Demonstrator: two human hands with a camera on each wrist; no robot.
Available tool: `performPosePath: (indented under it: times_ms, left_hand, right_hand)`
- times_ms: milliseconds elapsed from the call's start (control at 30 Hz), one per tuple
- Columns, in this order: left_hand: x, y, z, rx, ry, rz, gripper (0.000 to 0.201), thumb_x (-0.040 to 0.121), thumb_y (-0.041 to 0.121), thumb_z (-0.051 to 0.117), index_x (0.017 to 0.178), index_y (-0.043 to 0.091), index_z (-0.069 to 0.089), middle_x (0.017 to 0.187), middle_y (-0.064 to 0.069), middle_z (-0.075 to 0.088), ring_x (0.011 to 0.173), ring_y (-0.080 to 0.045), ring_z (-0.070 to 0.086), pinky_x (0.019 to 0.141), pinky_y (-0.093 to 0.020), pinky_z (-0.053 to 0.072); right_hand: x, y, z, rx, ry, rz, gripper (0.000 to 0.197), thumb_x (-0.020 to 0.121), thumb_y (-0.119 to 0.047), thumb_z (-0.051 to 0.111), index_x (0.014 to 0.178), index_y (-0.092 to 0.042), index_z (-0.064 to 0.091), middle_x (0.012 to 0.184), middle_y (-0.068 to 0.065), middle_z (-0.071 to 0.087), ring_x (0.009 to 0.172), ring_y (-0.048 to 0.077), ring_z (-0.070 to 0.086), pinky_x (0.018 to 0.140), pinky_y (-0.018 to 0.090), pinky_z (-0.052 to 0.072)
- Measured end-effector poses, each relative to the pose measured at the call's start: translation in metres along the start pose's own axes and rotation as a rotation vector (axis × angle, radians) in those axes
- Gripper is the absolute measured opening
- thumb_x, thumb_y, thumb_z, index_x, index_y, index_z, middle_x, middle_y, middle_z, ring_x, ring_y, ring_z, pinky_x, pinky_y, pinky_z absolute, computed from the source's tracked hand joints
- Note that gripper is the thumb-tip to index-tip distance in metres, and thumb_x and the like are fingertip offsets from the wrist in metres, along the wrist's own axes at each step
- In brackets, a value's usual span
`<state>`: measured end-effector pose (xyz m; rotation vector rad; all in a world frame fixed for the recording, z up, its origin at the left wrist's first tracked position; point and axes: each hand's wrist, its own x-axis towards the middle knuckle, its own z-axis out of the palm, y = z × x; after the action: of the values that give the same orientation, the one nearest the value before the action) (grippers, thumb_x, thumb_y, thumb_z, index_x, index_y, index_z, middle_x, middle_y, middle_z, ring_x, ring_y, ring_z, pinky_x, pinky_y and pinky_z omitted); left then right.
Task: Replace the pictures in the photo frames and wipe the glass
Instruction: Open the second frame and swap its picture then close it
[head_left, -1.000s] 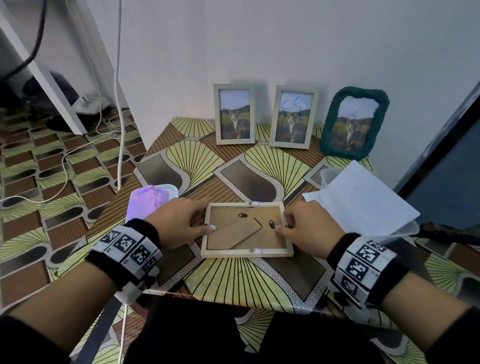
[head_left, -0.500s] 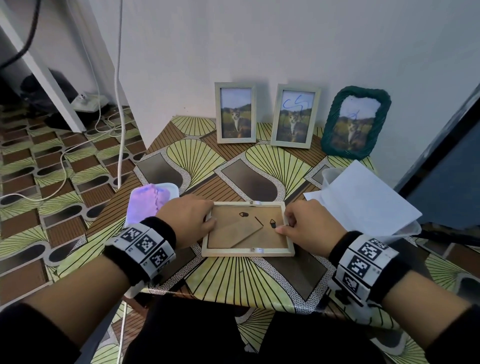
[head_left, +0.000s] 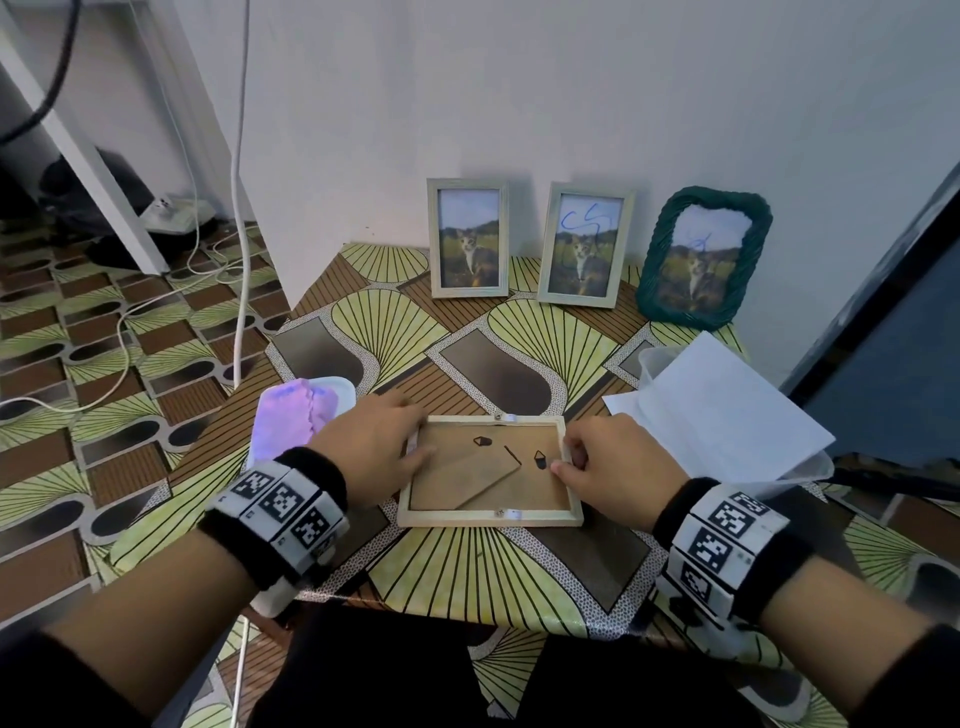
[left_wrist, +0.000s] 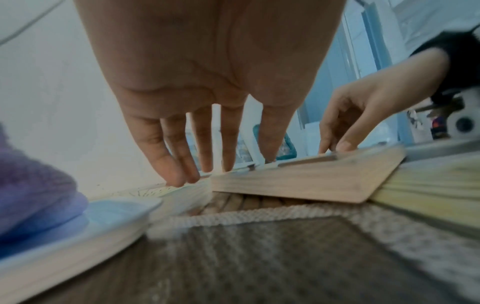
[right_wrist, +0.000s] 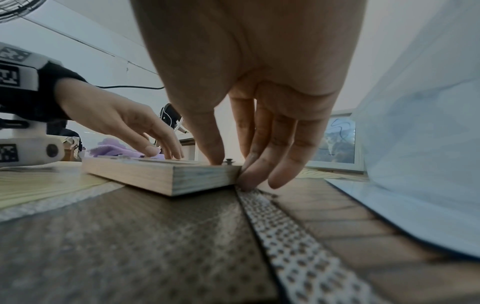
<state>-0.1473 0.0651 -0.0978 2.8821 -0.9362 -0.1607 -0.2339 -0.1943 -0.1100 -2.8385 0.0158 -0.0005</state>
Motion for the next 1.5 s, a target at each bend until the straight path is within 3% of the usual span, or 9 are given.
performPosePath:
  times_ms: [133, 300, 500, 667, 967, 1133, 1233, 1367, 1500]
  left_hand:
    - [-0.022, -0.003, 0.010, 0.068, -0.046, 0.061, 0.075, 0.090, 0.068, 0.042, 0.148, 0.022, 0.036, 0.156, 0.008, 0.032, 0.137, -0.014, 0.034, 0.110, -0.032, 0.035]
    - [-0.032, -0.009, 0.009, 0.104, -0.162, 0.067, 0.093, 0.085, 0.078, 0.032, 0.157, 0.024, 0.010, 0.163, 0.012, 0.002, 0.148, -0.008, 0.013, 0.118, -0.038, 0.026]
    - [-0.030, -0.010, 0.011, 0.118, -0.142, 0.087, 0.093, 0.084, 0.078, 0.034, 0.156, 0.023, 0.014, 0.163, 0.010, 0.007, 0.146, -0.012, 0.018, 0.115, -0.037, 0.028]
    - [-0.030, -0.010, 0.014, 0.171, -0.116, 0.081, 0.092, 0.084, 0.079, 0.032, 0.156, 0.025, 0.014, 0.163, 0.012, 0.008, 0.139, -0.013, 0.024, 0.103, -0.037, 0.028]
    - [-0.025, -0.013, 0.013, 0.123, -0.115, 0.048, 0.092, 0.077, 0.084, 0.038, 0.152, 0.032, 0.027, 0.160, 0.018, 0.019, 0.132, -0.012, 0.030, 0.103, -0.044, 0.030]
    - [-0.019, -0.003, 0.007, 0.209, -0.069, 0.100, 0.069, 0.084, 0.078, 0.034, 0.138, 0.037, 0.044, 0.151, 0.010, 0.038, 0.130, -0.016, 0.031, 0.096, -0.042, 0.029]
    - [-0.010, 0.007, 0.005, 0.253, -0.103, 0.144, 0.067, 0.087, 0.074, 0.034, 0.143, 0.037, 0.035, 0.157, 0.003, 0.028, 0.140, -0.018, 0.021, 0.104, -0.048, 0.025]
    - [0.002, 0.012, -0.001, 0.287, -0.193, 0.117, 0.083, 0.084, 0.079, 0.033, 0.152, 0.034, 0.018, 0.161, 0.005, 0.020, 0.145, -0.017, 0.019, 0.109, -0.053, 0.019]
    - [0.003, 0.012, -0.012, 0.241, -0.225, 0.074, 0.076, 0.086, 0.076, 0.037, 0.149, 0.035, 0.028, 0.144, 0.008, 0.044, 0.132, -0.017, 0.040, 0.109, -0.048, 0.023]
  right_hand:
    - [0.003, 0.000, 0.001, 0.008, 0.004, 0.015, 0.034, 0.090, -0.041, 0.059, 0.066, -0.024, 0.042, 0.075, 0.000, 0.055, 0.073, 0.017, 0.056, 0.064, 0.029, 0.041]
    - [0.007, -0.007, -0.003, 0.014, -0.001, 0.060, 0.033, 0.087, -0.037, 0.062, 0.065, -0.022, 0.043, 0.077, 0.003, 0.057, 0.075, 0.020, 0.057, 0.066, 0.032, 0.047]
    - [0.016, -0.014, -0.010, 0.052, -0.002, 0.139, 0.034, 0.074, -0.030, 0.072, 0.054, -0.016, 0.048, 0.055, 0.000, 0.050, 0.058, 0.017, 0.053, 0.051, 0.026, 0.037]
    - [0.022, -0.014, -0.009, 0.113, 0.051, 0.226, 0.020, 0.066, -0.018, 0.064, 0.050, -0.011, 0.054, 0.047, 0.002, 0.049, 0.050, 0.020, 0.053, 0.049, 0.028, 0.044]
    - [0.004, -0.004, -0.010, 0.258, 0.022, 0.184, 0.016, 0.078, -0.030, 0.075, 0.079, -0.015, 0.070, 0.076, 0.000, 0.068, 0.074, 0.015, 0.064, 0.075, 0.037, 0.057]
    - [-0.029, -0.002, -0.016, 0.269, -0.140, 0.010, 0.033, 0.074, -0.054, 0.075, 0.093, -0.028, 0.072, 0.071, -0.018, 0.064, 0.071, -0.001, 0.059, 0.057, 0.018, 0.040]
    - [-0.040, -0.006, -0.015, 0.136, -0.175, -0.057, 0.049, 0.067, -0.064, 0.075, 0.105, -0.036, 0.063, 0.082, -0.015, 0.058, 0.077, 0.002, 0.053, 0.062, 0.020, 0.038]
    - [-0.036, -0.012, -0.014, 0.016, -0.147, -0.035, 0.032, 0.076, -0.048, 0.075, 0.091, -0.029, 0.056, 0.075, -0.013, 0.048, 0.076, 0.011, 0.047, 0.056, 0.021, 0.030]
    - [-0.022, -0.007, -0.020, 0.070, -0.183, 0.018, 0.038, 0.080, -0.032, 0.075, 0.115, -0.021, 0.063, 0.091, -0.006, 0.059, 0.088, 0.015, 0.056, 0.073, 0.026, 0.043]
